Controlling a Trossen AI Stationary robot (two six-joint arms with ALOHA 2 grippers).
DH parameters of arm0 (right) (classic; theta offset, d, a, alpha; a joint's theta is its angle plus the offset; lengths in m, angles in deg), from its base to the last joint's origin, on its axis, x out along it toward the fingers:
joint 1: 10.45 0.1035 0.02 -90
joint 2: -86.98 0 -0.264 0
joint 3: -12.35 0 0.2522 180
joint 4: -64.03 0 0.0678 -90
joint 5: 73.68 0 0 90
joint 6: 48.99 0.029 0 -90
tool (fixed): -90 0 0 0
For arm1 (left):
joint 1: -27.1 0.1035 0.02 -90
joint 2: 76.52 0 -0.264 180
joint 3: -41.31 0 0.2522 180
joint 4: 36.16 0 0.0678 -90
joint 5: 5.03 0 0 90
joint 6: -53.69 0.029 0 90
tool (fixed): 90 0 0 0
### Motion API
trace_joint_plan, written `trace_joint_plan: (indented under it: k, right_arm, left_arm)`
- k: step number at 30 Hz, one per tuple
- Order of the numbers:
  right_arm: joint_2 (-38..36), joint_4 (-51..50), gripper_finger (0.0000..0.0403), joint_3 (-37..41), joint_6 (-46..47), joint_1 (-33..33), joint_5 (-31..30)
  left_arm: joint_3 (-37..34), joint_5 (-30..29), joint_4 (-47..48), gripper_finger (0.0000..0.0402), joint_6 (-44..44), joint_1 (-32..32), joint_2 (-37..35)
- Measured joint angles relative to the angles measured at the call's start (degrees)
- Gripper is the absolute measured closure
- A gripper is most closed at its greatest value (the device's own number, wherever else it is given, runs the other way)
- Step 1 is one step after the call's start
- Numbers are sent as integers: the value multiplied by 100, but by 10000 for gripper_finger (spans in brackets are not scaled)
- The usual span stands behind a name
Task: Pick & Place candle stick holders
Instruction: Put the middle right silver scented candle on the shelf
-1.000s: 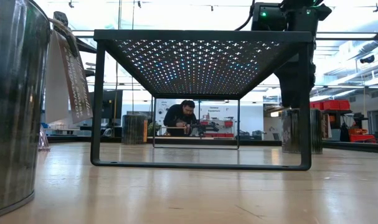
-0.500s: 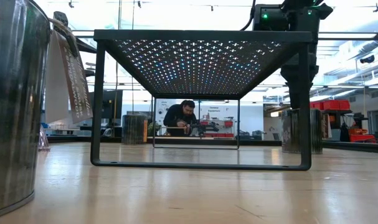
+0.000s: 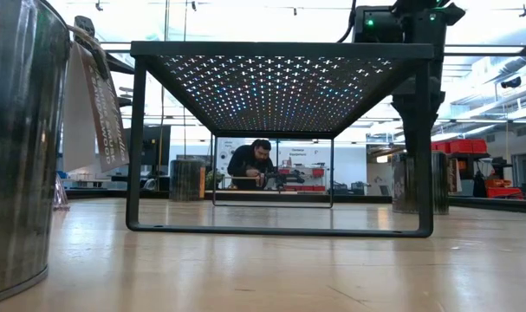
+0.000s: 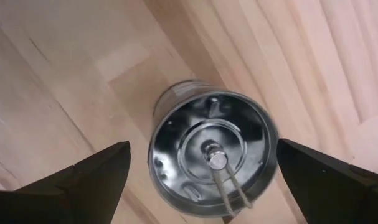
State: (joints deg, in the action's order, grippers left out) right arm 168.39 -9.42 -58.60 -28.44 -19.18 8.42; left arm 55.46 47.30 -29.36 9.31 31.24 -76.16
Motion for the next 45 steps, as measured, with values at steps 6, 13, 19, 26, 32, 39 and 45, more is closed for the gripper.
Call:
trace_joint_plan:
  k: [6, 13, 19, 26, 32, 39, 45]
  right_arm:
    - [2, -97, 3, 0, 140, 0, -68]
    - [2, -157, 3, 0, 187, -9, -151]
    - [-25, -107, 3, 243, 176, -4, -138]
    - [-3, 108, 3, 609, 300, -9, 199]
    - [2, 205, 3, 623, 287, -9, 246]
    - [2, 510, 3, 623, 274, -9, 106]
    - [2, 609, 3, 623, 194, -9, 129]
  left_arm:
    - [0, 0, 0, 115, 0, 2, 0]
    - [1, -1, 0, 115, 4, 0, 0]
    - [0, 0, 0, 115, 4, 1, 0]
    - [0, -9, 7, 115, 8, 1, 0]
    - [2, -22, 26, 115, 7, 0, 0]
    - [0, -22, 44, 115, 4, 2, 0]
    - [1, -22, 44, 115, 4, 0, 0]
